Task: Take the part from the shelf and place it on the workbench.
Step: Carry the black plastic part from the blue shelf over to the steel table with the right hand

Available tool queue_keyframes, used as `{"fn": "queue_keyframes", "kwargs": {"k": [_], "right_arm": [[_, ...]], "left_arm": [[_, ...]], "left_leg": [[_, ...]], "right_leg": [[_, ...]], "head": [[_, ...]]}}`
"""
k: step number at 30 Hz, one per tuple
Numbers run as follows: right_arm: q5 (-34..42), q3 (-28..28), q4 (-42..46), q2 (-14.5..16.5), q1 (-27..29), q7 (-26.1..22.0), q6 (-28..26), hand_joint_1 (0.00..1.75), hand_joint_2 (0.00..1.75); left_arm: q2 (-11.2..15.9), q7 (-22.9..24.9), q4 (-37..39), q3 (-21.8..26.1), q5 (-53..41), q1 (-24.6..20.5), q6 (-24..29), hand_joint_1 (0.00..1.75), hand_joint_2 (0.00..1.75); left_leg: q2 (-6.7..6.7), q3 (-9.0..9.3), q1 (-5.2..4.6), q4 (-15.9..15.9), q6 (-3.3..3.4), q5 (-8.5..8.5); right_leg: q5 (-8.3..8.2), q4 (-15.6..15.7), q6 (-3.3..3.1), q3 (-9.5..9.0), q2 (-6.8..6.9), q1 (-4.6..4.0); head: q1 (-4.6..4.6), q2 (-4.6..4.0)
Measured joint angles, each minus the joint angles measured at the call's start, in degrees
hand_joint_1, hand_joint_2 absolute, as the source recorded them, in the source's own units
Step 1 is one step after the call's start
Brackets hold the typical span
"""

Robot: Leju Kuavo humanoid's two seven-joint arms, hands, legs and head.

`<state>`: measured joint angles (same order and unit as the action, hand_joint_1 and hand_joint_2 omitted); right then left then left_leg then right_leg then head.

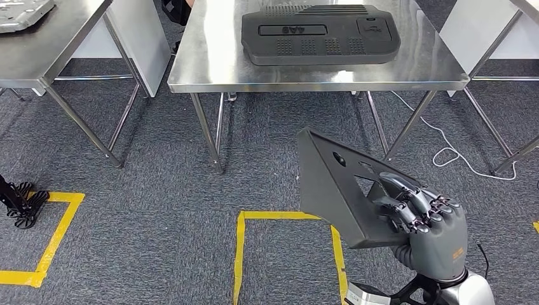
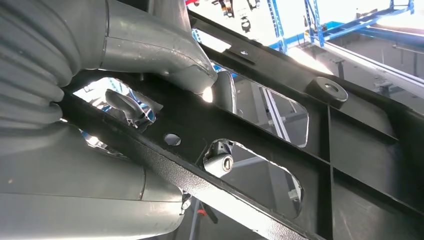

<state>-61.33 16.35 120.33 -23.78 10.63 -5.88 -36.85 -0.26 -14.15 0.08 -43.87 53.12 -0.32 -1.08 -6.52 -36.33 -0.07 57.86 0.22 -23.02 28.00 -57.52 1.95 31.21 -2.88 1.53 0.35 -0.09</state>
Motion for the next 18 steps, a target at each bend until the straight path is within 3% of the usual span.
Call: {"fn": "queue_keyframes", "kwargs": {"k": [11,13,15,17,18], "right_arm": [[0.2,0.0,-0.2,0.0,-0.1,-0.2,0.1,1.75,1.75],[0.3,0.0,-0.3,0.0,-0.2,-0.2,0.2,1.75,1.75],[0.3,0.0,-0.3,-0.1,-0.3,-0.3,0.3,1.75,1.75],[0.3,-0.1,-0.3,-0.2,-0.5,-0.3,0.3,1.75,1.75],[0.4,-0.1,-0.3,-0.3,-0.6,-0.3,0.3,1.75,1.75]], "left_arm": [[0.0,0.0,0.0,-0.7,1.0,0.0,-0.2,0.00,0.00],[0.0,0.0,0.0,-1.0,1.3,0.0,-0.3,0.00,0.00],[0.0,0.0,0.0,-1.2,1.6,-0.1,-0.4,0.00,0.00],[-0.2,0.1,0.0,-1.2,1.6,-0.1,-0.4,0.00,0.00],[-0.2,0.1,0.0,-1.2,1.6,-0.1,-0.4,0.00,0.00]], "left_leg": [[0.00,-0.01,-0.01,0.0,0.00,0.00],[0.06,0.02,-0.13,0.1,0.45,-0.10],[0.29,0.84,0.12,-1.3,1.43,0.40],[0.72,1.94,0.66,-3.2,2.12,1.24],[0.93,2.15,0.81,-3.6,2.17,1.43]], "right_leg": [[0.00,0.0,0.00,0.00,0.00,-0.01],[-0.14,0.5,0.37,-0.13,-0.09,0.32],[-0.25,0.9,0.84,-0.48,0.12,0.34],[1.25,-1.6,0.63,0.53,1.15,0.01],[2.74,-4.4,0.41,1.99,1.69,0.08]], "head": [[0.00,0.00],[-0.02,0.00],[-0.10,0.00],[-0.02,0.00],[0.07,0.00]]}}
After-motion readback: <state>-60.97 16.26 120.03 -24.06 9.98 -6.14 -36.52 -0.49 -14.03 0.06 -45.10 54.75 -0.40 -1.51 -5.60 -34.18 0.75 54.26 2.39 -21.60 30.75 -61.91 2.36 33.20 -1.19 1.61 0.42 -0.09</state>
